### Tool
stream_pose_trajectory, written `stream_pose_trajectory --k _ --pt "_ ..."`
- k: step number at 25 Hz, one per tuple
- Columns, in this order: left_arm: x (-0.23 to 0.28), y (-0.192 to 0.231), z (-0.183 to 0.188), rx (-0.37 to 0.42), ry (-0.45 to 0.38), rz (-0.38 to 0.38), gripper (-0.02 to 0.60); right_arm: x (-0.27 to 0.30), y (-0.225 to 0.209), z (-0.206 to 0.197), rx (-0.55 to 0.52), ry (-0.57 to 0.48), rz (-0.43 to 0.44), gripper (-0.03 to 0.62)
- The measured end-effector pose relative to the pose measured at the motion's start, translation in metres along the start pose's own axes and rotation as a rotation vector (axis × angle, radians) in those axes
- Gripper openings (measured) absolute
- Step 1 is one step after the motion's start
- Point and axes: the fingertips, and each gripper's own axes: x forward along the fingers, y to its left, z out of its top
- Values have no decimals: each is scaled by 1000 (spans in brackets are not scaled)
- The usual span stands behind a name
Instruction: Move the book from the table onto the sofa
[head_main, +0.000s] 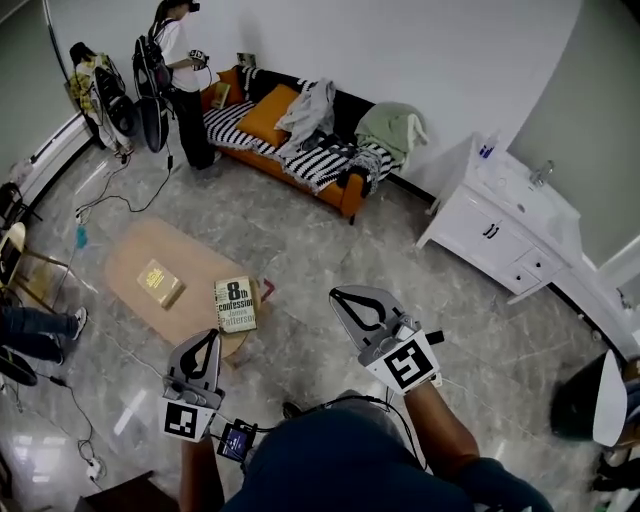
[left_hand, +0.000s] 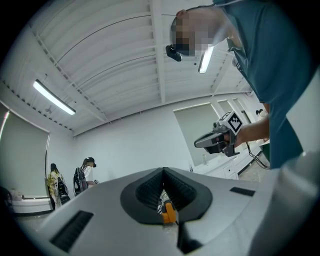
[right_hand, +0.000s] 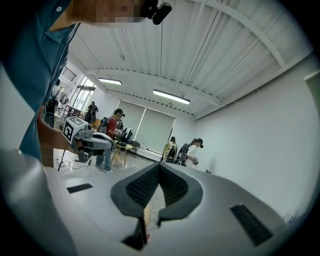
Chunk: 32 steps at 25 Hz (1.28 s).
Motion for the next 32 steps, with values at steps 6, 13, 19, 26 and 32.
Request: stream_pose_trajectory --k 6,13,19,26,32 --pt "2 20 -15 -24 33 21 3 25 -7 1 2 -2 16 14" --pt "30 34 -29 -14 79 77 3 60 -42 -21 51 -29 57 14" --pt "85 41 -33 -13 101 124 3 84 -88 -42 81 -67 121 14" --pt "144 31 -41 18 141 189 3 97 -144 -67 113 -109 187 14" --pt "179 42 -45 37 157 253 3 116 -181 -84 143 -125 223 14"
